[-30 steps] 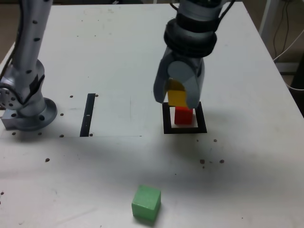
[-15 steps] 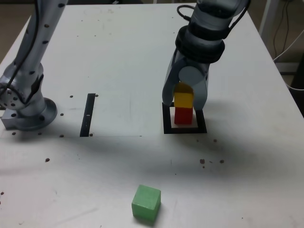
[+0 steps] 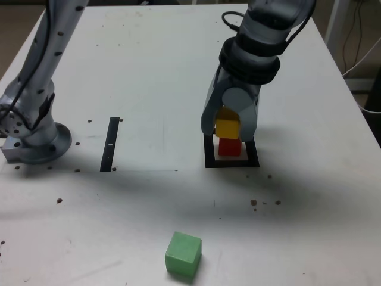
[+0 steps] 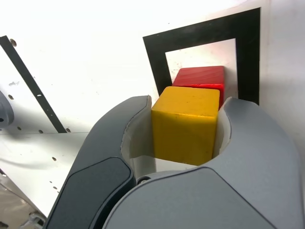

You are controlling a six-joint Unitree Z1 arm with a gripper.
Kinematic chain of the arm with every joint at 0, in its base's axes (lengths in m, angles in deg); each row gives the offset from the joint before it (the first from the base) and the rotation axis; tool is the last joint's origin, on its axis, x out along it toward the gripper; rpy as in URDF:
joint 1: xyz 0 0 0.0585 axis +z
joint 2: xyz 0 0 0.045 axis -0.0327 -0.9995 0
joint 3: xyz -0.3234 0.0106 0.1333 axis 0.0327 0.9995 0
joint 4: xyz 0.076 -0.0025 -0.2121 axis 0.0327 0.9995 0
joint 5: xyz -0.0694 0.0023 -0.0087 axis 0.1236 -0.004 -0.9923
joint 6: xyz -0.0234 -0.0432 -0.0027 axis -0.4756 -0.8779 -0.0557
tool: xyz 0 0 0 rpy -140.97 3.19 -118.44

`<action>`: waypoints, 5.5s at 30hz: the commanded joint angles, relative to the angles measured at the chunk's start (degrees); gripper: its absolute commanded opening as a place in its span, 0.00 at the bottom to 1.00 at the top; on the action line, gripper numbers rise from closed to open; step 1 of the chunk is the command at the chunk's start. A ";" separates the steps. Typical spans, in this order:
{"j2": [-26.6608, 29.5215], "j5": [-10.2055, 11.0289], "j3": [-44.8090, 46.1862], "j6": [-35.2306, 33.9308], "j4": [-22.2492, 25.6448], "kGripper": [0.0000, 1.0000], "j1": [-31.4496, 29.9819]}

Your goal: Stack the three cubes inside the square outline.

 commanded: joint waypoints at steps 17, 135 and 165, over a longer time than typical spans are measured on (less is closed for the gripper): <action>0.50 -0.88 1.03 1.49 -0.37 0.96 0.37; -3.65 -9.72 4.37 -27.51 -10.60 0.28 -35.23; 2.29 -7.05 5.48 -27.26 -6.91 0.28 -33.53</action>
